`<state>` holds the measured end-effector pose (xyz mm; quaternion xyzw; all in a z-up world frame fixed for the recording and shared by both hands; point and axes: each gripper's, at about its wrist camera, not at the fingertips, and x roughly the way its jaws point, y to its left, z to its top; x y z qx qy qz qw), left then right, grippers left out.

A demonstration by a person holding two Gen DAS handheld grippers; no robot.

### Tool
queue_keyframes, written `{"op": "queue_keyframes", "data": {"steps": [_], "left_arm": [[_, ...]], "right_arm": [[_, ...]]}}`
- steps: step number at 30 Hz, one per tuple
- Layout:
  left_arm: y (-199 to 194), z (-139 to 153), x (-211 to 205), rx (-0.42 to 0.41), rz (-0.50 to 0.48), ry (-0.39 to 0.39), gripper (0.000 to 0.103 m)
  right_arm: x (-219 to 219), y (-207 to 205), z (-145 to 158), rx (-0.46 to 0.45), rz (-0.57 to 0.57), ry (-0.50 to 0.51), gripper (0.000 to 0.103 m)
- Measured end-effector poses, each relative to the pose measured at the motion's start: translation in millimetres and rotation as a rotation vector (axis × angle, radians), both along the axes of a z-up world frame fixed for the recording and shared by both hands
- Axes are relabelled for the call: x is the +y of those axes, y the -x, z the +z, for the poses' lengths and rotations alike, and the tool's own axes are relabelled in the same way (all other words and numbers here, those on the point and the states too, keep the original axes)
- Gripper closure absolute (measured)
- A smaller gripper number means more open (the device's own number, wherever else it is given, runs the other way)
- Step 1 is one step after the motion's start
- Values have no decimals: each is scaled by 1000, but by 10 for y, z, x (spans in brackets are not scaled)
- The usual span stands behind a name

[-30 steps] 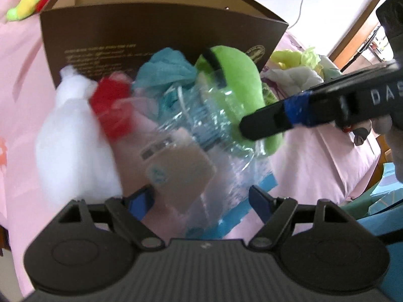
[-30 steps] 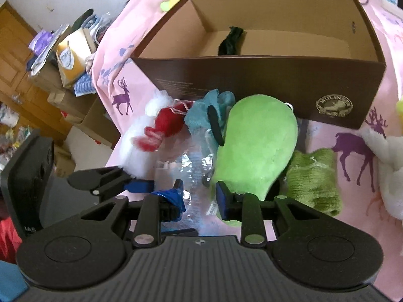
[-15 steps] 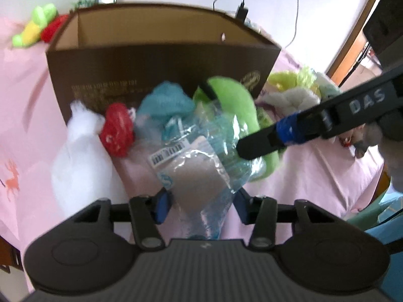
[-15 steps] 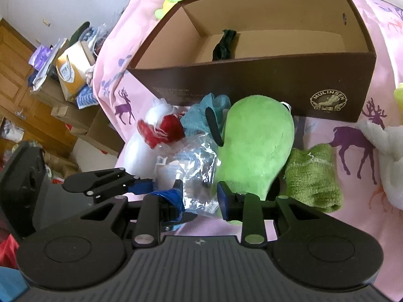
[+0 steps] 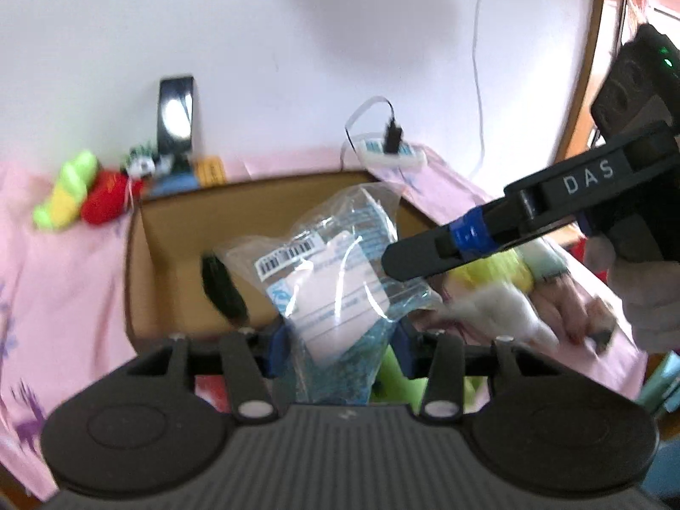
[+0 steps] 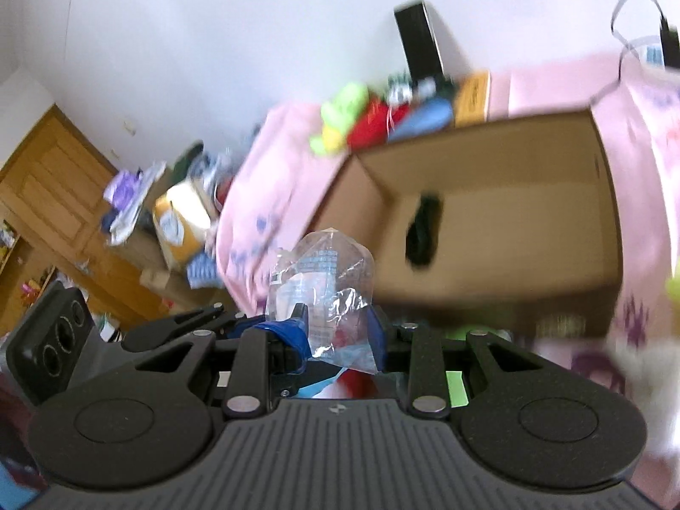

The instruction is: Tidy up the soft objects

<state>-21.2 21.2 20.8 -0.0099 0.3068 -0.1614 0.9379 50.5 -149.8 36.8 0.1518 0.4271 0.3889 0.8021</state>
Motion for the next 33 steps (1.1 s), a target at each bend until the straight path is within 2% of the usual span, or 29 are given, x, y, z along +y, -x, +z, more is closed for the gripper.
{"op": "queue_keyframes", "data": {"steps": [3,6,13,17,19,20,21,23,28,33], "left_arm": [[-288,65,82,-15,16,1,58],[-600,30,134,3,37,-33,58],[-1094,-305,314,139,116,-70,57],[-1253,-490,414,223,159,-63,57],[-1285,-571,427,256,173,-66,55],[-1291,-601,431,269,176,-67,53],[-1288,-621,422,272,178,-78,42],[-1270,-620,368,267,158,-87,26],[-1263,-604,255,242,159,-104,15],[-1236,-572,219,227,166,-157,12]], "right_arm": [[101,-204,18,-44,-33,-8,89],[201,-447,-59,-41,-57,2,89],[448,-912,-492,99,-87,29,88],[457,-1081,-764,218,-102,10,88],[483,-1102,-851,244,-97,15,88],[492,-1109,-892,252,-94,20,88],[491,-1116,-919,258,-92,26,88],[485,-1129,-954,256,-97,49,88],[442,-1145,-1032,300,-71,27,88],[400,-1103,-1009,239,-86,70,88]]}}
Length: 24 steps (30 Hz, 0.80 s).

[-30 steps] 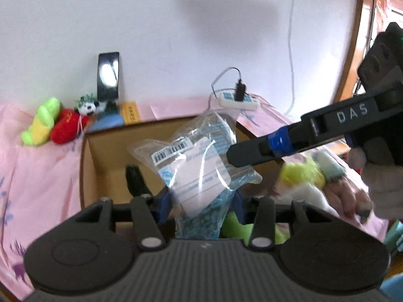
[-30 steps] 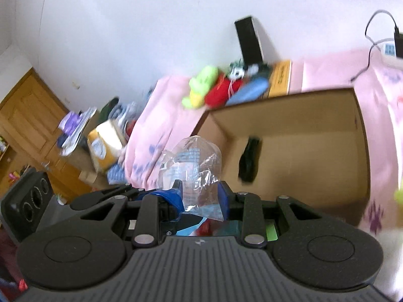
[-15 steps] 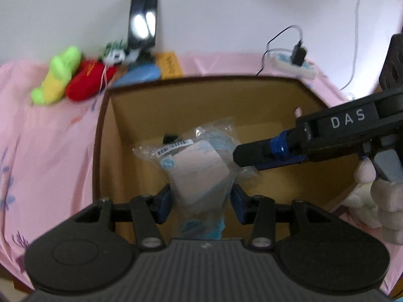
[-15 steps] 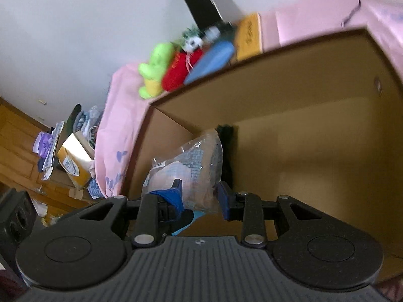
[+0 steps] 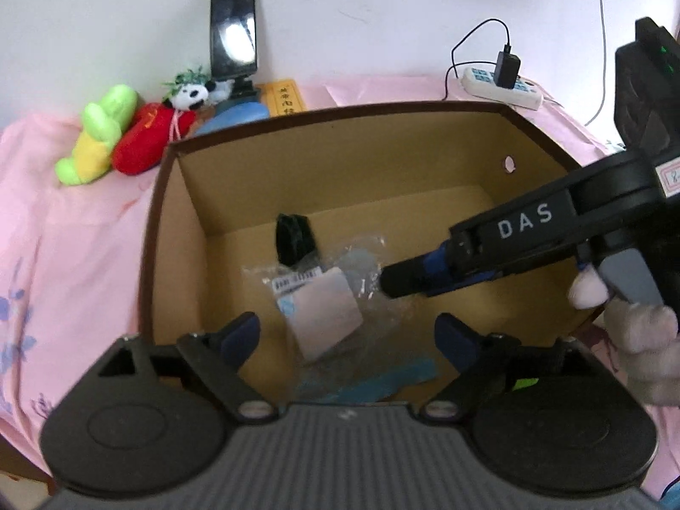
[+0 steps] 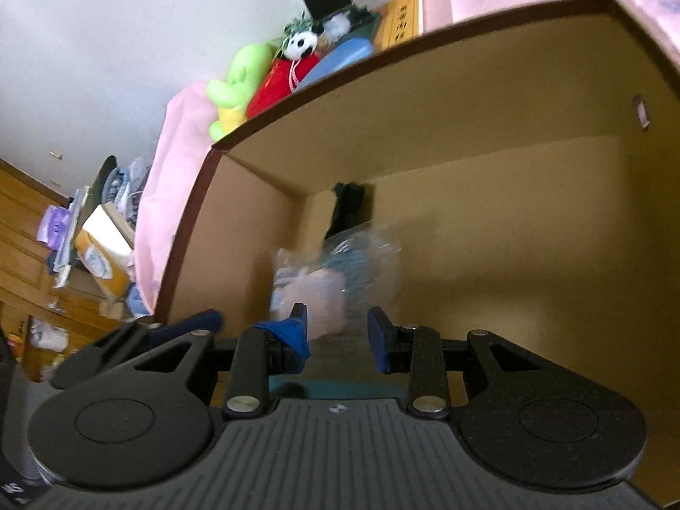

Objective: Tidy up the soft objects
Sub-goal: 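Open the grippers to drop the plastic bag beside the sock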

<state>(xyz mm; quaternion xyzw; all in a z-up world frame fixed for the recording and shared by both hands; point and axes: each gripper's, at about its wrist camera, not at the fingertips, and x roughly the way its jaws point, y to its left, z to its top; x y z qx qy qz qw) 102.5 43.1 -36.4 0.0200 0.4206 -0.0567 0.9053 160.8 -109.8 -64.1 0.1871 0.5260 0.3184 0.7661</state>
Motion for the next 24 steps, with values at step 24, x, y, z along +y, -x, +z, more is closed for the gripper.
{"op": "queue_keyframes", "data": {"steps": [24], "left_arm": [[784,564,218,-143,136,66,20]], "right_arm": [[-80,572,563,-211,37,26,88]]}}
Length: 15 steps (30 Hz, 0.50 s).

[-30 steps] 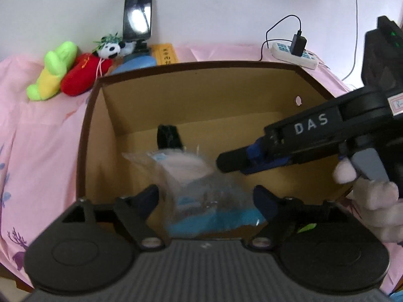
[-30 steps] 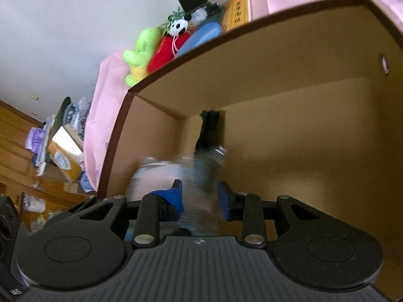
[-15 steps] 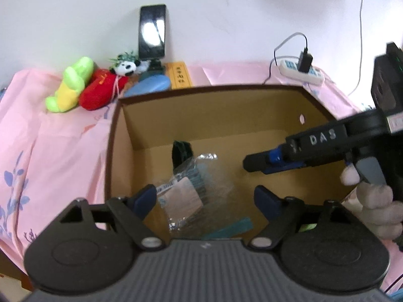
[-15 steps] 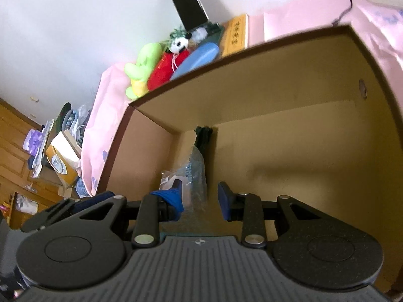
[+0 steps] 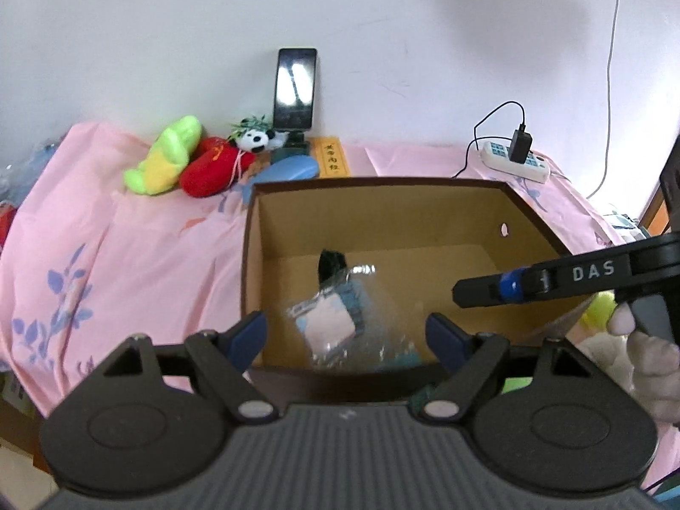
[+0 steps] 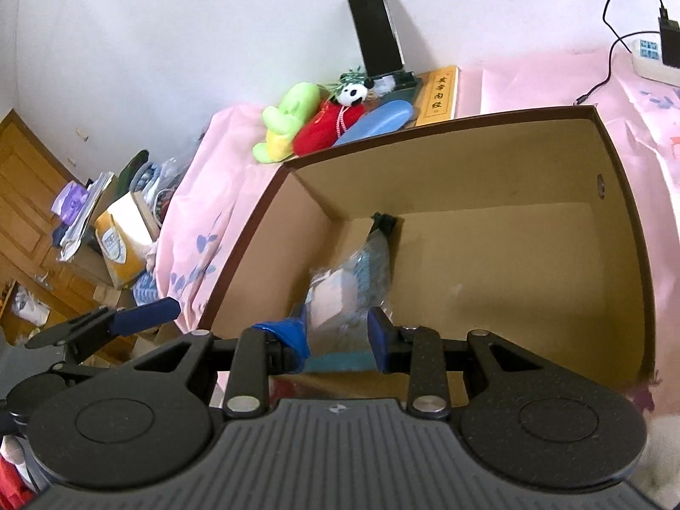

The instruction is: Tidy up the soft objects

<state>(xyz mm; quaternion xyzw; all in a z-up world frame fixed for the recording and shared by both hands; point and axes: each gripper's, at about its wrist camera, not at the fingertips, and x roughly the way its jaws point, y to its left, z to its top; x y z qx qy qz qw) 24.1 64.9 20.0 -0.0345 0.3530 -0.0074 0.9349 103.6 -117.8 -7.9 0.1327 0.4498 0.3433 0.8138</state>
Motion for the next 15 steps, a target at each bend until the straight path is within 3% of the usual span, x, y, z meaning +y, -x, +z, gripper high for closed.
{"op": "queue_keyframes", "data": {"steps": [15], "left_arm": [[665,-395,46,104,11,30,12]], "right_arm": [[163,602,-21,11,62,52,88]]}}
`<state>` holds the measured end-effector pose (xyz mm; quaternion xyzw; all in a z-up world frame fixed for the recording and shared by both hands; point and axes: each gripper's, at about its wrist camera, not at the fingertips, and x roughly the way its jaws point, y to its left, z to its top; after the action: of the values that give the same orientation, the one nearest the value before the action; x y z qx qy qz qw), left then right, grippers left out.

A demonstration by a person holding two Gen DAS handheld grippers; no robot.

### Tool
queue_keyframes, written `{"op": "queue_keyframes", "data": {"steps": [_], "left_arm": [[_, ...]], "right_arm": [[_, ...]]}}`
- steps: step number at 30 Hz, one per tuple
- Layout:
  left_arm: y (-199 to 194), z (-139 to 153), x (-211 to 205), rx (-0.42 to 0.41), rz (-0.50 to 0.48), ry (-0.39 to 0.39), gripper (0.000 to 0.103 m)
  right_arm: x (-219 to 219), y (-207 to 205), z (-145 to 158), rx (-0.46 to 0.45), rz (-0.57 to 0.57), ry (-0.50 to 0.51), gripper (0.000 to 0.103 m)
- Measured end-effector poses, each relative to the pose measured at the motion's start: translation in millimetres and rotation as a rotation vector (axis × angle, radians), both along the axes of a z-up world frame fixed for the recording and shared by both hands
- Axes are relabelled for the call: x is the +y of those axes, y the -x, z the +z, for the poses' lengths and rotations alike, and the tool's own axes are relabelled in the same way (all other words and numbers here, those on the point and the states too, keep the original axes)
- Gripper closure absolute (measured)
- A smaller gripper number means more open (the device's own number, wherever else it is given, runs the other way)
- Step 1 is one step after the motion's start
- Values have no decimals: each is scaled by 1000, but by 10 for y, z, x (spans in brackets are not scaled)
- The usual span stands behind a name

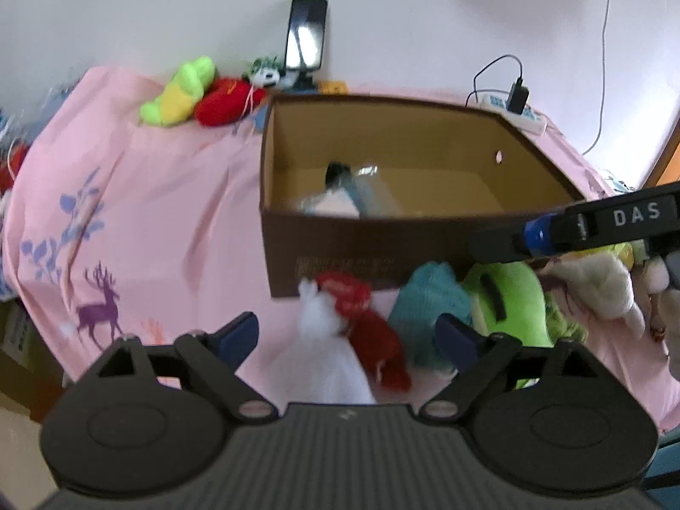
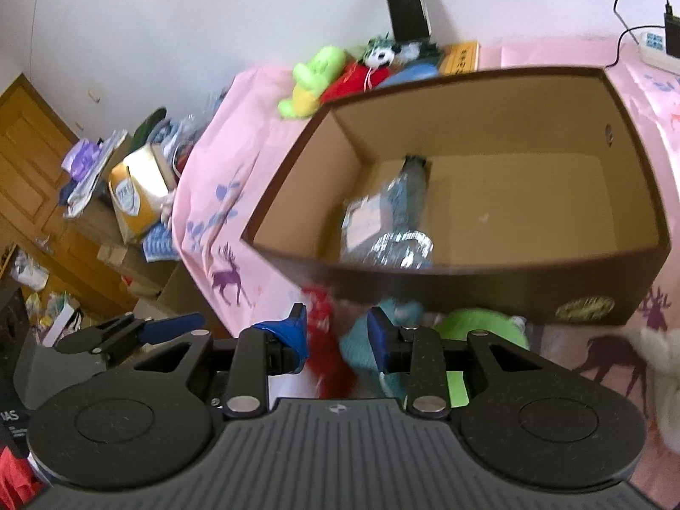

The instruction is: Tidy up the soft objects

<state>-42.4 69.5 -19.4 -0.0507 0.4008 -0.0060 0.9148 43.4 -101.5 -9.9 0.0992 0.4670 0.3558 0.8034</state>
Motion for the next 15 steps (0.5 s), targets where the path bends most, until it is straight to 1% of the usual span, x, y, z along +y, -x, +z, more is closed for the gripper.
{"op": "queue_keyframes", "data": {"steps": [4,6,8,12,15], "left_arm": [[40,-125,71,29,8,30,10],[49,-186,97,41,4,34,7],[59,-248,117,52,-7,39,6],[54,-339,148,75,-29,48,4],[61,-403,171,90,-42,64,3]], "right_arm": [[103,103,-56,23,26,10,88],[136,134,-80,37,35,6,88],[178,143,-116,67,40,-4,88],[247,140,-222,161,44,-50,88],[337,130,-257,216,70,-74,88]]}}
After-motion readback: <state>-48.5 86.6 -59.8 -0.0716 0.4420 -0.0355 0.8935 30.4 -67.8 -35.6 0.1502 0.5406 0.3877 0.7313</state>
